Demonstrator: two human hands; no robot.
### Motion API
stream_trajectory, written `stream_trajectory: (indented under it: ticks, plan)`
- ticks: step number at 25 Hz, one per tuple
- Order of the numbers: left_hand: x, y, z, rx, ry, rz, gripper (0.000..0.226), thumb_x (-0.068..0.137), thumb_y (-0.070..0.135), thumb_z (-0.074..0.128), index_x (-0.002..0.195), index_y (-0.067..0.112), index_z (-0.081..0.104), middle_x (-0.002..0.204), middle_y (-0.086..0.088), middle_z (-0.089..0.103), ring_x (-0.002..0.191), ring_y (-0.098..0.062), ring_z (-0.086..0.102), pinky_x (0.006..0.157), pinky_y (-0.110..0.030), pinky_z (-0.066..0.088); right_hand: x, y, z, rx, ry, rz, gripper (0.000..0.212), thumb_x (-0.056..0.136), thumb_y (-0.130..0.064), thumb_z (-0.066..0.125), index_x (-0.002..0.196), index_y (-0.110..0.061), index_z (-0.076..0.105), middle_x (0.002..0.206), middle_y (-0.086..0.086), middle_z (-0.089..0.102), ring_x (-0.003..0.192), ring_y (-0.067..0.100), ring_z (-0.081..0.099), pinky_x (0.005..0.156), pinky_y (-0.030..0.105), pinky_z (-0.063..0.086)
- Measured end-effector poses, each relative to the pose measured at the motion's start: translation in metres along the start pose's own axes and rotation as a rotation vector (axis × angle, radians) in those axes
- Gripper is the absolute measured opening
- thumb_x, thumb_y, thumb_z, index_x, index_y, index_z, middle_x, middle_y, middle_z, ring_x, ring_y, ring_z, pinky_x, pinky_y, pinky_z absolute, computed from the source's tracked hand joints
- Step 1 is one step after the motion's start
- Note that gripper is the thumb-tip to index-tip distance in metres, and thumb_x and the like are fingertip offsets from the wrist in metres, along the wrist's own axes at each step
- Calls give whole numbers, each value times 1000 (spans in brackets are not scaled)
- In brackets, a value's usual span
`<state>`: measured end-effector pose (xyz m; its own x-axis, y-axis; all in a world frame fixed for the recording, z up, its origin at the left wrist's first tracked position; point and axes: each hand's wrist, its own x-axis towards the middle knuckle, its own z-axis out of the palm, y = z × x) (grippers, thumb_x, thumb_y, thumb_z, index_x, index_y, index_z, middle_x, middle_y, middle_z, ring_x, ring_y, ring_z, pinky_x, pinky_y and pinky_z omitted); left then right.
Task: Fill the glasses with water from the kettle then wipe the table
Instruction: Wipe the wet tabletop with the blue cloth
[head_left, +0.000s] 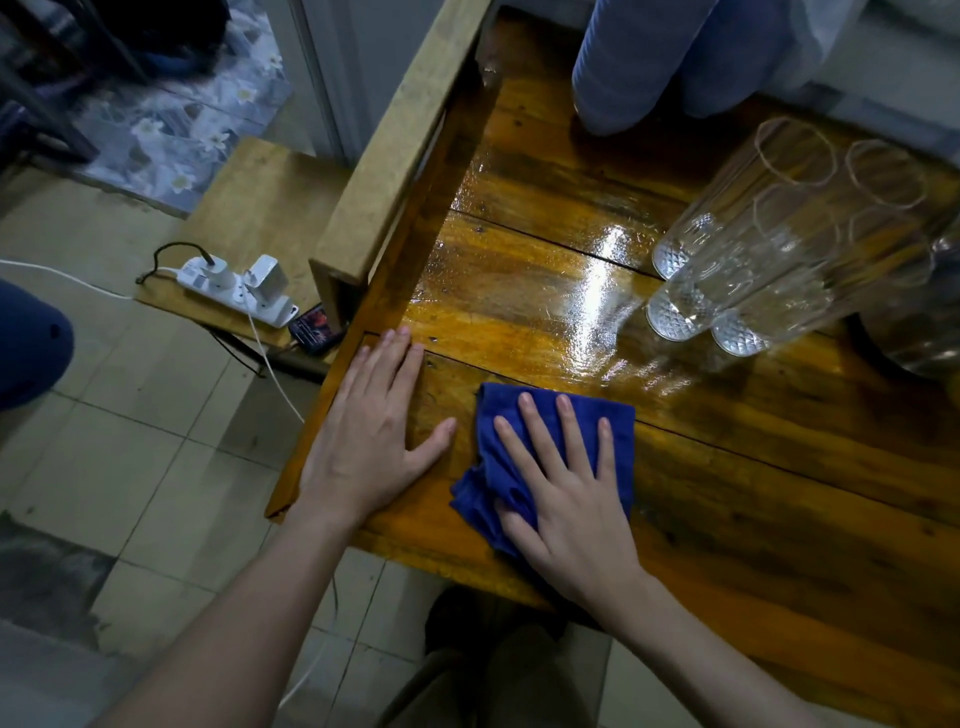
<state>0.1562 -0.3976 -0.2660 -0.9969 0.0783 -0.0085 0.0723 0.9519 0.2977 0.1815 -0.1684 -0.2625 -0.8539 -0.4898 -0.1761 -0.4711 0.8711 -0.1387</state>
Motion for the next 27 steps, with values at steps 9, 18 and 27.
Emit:
stream_trajectory:
  ticks: [9,18,27]
  plan:
    - [-1,-1,1,55,59,-1,54,98,22,31,151,10,32,159,-8,27,149,-20,23,123,-45,10,51,-23,-3,19,45,-30,72,92,-61,31,156,-31,16,165,0,8,151,31,0,117,63,6]
    - [1,2,0,-38,71,-25,57,97,33,34,149,11,35,159,-7,29,148,-18,22,123,-45,10,-29,55,3,58,41,-99,71,89,-52,39,155,-36,16,165,-4,9,152,21,1,120,56,5]
    - [0,-2,1,-21,69,-12,66,95,47,40,151,13,32,160,-6,26,149,-20,20,123,-45,9,17,45,-5,88,120,329,69,90,-55,22,155,-35,14,165,-2,5,151,30,-2,118,61,1]
